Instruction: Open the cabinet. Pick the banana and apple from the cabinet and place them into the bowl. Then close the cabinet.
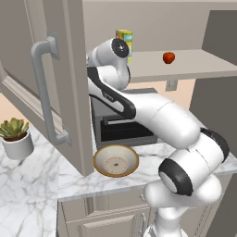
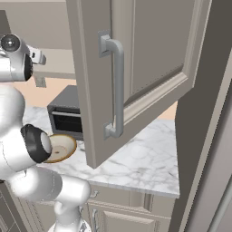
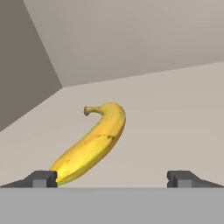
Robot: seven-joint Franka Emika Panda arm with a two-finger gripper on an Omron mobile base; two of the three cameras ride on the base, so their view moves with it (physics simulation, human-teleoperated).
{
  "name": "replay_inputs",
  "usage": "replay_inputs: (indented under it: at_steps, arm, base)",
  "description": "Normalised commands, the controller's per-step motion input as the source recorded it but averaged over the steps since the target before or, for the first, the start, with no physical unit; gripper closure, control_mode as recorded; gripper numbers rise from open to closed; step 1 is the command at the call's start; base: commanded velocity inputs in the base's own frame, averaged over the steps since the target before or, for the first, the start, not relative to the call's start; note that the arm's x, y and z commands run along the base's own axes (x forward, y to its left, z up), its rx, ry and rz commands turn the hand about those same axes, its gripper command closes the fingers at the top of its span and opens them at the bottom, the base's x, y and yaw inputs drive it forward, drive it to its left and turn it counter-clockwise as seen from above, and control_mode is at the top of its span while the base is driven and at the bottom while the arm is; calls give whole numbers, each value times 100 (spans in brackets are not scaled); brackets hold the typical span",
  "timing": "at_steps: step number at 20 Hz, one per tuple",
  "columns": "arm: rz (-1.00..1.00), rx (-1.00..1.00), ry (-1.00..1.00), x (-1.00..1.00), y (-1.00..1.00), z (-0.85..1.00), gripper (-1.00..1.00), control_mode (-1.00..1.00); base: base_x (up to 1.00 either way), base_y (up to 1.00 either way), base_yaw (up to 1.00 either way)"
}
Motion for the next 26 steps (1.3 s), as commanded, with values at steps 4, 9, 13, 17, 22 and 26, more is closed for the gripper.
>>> replay_inputs:
  at_steps: [4, 9, 13, 17, 22, 26]
  arm:
    - [-1, -1, 5, 64, 52, -16, -100, -100]
    - [-2, -4, 4, 70, 52, -15, -100, -100]
    - [-2, -4, 5, 49, 44, -23, -100, -100]
    - [-2, -2, 2, -2, 11, -69, -100, -100]
    - [-1, 0, 0, -5, 0, -66, -100, -100]
    - [0, 0, 0, 1, 0, -6, -100, -100]
  base:
    - [0, 0, 0]
    - [0, 0, 0]
    - [0, 0, 0]
    - [0, 0, 0]
    - [0, 0, 0]
    - [0, 0, 0]
